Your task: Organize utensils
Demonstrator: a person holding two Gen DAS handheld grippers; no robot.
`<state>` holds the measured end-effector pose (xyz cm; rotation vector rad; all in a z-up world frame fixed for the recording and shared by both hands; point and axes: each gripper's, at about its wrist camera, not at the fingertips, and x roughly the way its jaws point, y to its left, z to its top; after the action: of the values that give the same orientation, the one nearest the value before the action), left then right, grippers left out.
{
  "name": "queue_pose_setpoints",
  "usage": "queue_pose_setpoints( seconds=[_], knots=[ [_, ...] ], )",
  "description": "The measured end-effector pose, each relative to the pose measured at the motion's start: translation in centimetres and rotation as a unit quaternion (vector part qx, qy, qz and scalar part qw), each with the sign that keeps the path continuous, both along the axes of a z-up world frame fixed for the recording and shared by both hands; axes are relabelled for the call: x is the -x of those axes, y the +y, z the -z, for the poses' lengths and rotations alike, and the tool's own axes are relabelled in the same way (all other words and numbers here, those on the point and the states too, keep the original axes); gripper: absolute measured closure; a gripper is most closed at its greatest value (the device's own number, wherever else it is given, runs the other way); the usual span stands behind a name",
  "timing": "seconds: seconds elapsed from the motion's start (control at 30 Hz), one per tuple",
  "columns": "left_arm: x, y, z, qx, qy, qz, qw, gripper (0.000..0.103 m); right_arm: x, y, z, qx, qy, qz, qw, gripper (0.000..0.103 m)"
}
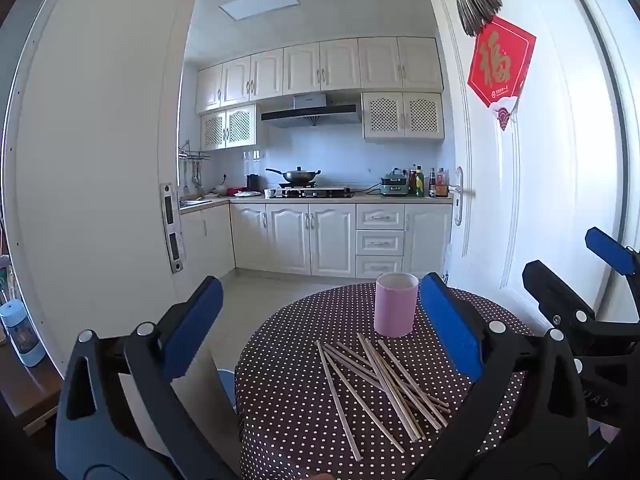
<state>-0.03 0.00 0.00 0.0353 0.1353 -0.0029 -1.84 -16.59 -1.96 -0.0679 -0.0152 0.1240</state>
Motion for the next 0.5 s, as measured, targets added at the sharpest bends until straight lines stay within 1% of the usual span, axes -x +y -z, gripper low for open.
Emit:
queue_pose_setpoints(
  seconds=[0.3,0.33,0.5],
  knots=[
    [0.11,-0.06,0.00,0.001,-0.001,0.000,1.0000,0.006,0.47,-0.09,-0.18,0.004,-0.014,0.007,1.000,0.007],
    [0.12,-0.08,0.01,0.001,-0.002,0.000,1.0000,0.006,-0.37,0.00,0.02,0.004,-0.003,0.008,1.000,0.007],
    [0.00,0.00,0.15,0.000,-0.002,0.001,1.0000,0.006,-0.19,-0.34,-0.01,0.001,-0.002,0.007,1.000,0.007]
  ],
)
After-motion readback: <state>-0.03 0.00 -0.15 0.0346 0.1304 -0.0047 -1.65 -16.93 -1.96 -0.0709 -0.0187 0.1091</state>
